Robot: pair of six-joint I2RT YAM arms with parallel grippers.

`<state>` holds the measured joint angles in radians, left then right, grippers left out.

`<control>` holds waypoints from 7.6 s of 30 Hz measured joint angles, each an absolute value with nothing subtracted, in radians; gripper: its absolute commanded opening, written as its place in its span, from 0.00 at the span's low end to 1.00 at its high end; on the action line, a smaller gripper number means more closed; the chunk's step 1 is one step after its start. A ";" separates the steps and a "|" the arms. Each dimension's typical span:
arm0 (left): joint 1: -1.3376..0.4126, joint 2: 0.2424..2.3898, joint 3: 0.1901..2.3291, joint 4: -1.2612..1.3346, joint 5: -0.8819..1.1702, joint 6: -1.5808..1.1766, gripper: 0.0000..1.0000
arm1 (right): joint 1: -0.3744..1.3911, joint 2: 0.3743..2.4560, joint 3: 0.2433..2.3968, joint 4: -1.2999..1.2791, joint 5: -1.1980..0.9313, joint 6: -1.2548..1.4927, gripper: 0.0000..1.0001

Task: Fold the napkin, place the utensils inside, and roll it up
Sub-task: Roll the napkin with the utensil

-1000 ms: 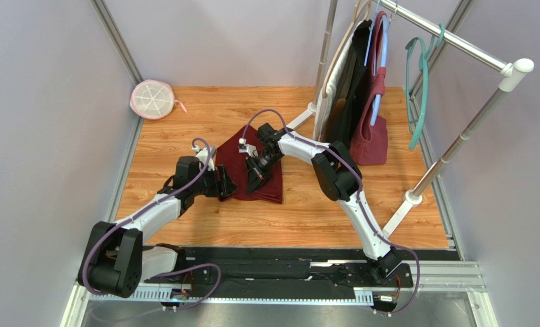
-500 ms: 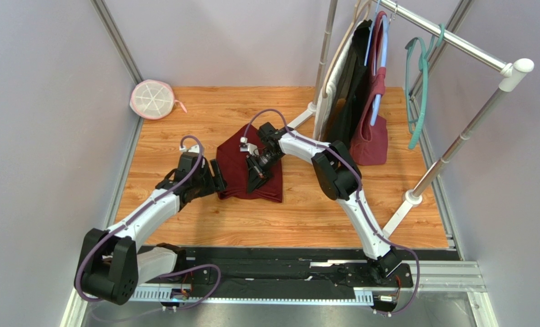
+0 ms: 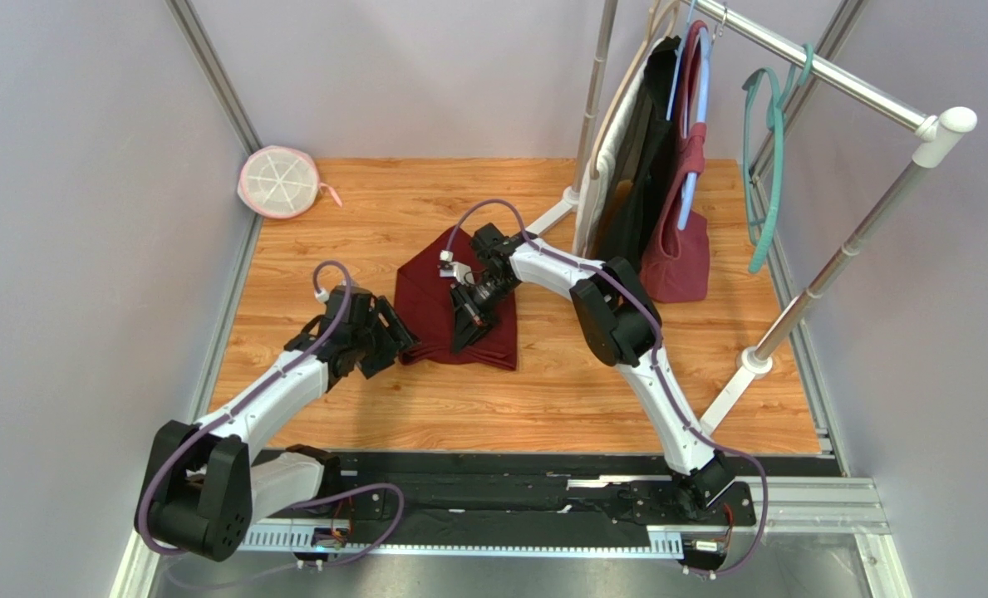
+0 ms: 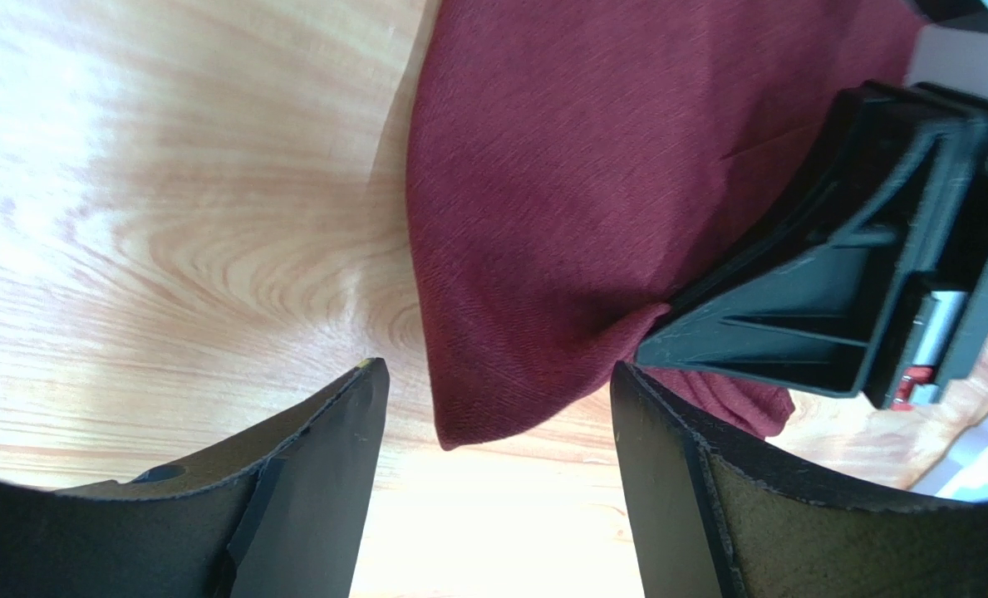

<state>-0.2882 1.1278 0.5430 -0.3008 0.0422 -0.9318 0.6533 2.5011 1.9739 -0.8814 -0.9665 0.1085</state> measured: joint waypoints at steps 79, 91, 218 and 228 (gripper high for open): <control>0.063 1.439 0.599 -0.210 0.482 -0.874 0.00 | 1.049 1.822 1.120 0.028 0.009 -0.334 0.59; 0.075 1.444 0.600 -0.213 0.497 -0.862 0.00 | 1.059 1.913 1.121 0.026 0.086 -0.387 0.57; -0.267 1.513 0.566 0.220 0.418 -0.648 0.65 | 0.664 1.922 1.275 -0.387 -0.596 0.303 0.53; -0.257 1.529 0.577 0.221 0.441 -0.646 0.65 | 0.846 1.794 1.177 -0.313 -0.304 0.125 0.49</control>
<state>-0.2569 1.5288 0.5770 0.2207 0.4408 -0.6456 0.8455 1.7935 1.1767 -0.3130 -0.3038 0.1249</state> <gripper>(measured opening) 0.651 0.523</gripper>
